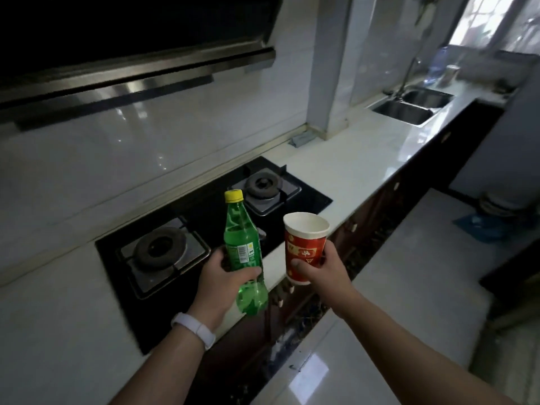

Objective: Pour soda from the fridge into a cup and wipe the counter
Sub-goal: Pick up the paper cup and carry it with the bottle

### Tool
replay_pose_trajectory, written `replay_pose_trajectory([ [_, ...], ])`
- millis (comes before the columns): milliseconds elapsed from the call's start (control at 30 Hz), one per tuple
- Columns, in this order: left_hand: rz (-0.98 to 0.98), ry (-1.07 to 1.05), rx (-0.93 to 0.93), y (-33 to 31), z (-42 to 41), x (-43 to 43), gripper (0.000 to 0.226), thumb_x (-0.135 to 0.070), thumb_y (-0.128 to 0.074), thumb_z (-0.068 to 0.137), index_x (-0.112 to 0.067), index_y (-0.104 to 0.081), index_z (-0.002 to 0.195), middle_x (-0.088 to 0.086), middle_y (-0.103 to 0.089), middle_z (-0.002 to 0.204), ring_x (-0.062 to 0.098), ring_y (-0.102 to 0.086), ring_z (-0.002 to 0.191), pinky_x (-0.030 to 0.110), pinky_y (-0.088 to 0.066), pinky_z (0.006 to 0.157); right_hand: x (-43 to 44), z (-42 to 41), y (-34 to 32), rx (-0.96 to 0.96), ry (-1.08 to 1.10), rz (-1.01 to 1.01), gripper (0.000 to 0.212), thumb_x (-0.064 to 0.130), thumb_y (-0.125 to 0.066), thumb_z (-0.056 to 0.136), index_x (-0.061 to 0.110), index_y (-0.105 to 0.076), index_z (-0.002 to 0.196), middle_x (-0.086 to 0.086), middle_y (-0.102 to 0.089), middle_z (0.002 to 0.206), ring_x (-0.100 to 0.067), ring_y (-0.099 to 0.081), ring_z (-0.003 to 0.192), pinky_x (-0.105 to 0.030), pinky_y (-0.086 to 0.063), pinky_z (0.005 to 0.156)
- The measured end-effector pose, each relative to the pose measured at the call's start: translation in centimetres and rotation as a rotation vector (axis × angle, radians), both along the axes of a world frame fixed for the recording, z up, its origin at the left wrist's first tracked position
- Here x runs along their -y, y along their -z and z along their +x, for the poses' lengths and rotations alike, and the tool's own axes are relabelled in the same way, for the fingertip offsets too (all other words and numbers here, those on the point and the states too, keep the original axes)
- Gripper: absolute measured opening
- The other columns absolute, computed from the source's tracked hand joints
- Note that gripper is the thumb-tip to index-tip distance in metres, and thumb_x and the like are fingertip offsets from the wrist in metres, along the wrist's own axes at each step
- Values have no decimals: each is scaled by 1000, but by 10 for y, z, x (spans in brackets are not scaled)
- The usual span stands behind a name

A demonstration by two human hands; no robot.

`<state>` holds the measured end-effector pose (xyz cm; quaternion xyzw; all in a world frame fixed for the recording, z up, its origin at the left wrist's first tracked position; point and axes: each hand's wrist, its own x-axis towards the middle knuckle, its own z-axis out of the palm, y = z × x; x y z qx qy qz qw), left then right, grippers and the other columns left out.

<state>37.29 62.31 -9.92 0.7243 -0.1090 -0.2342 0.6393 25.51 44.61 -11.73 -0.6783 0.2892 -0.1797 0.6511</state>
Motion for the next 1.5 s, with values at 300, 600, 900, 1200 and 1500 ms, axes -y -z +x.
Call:
replay_pose_trajectory([
  [300,-20,165,33,-4,-52,117,42,-4,-84,68,-24,-68,101,0,-75,95,17,-72,86,31,-57,71,96,-90,-6,9,194,-7,56,15,-79,80,29,-47,124,10,-64,112,0,-63,97,-19,-51,77],
  [600,-2,349,85,-9,-54,205,41,-4,-83,69,-27,-69,99,-2,-75,94,16,-72,84,34,-57,72,163,-123,-6,20,375,20,58,18,-78,81,30,-46,128,13,-62,114,3,-60,98,-12,-47,69],
  [900,-28,429,-34,14,-8,320,40,-2,-82,69,-22,-69,102,0,-75,93,21,-72,85,38,-58,75,260,-93,5,-48,470,29,58,26,-78,81,32,-44,128,13,-61,116,-3,-58,106,-25,-46,85],
  [1200,-65,535,-76,16,51,443,42,2,-81,70,-18,-67,103,2,-72,95,15,-72,78,22,-54,60,359,-39,1,-89,551,-11,61,28,-79,80,31,-47,132,11,-63,120,-8,-59,111,-34,-48,93],
  [1500,-46,622,-21,9,69,533,40,-3,-83,68,-21,-69,100,0,-73,96,21,-71,86,38,-59,74,429,-38,-11,-43,686,-19,54,23,-79,80,31,-50,125,11,-64,115,-7,-61,106,-32,-50,91],
])
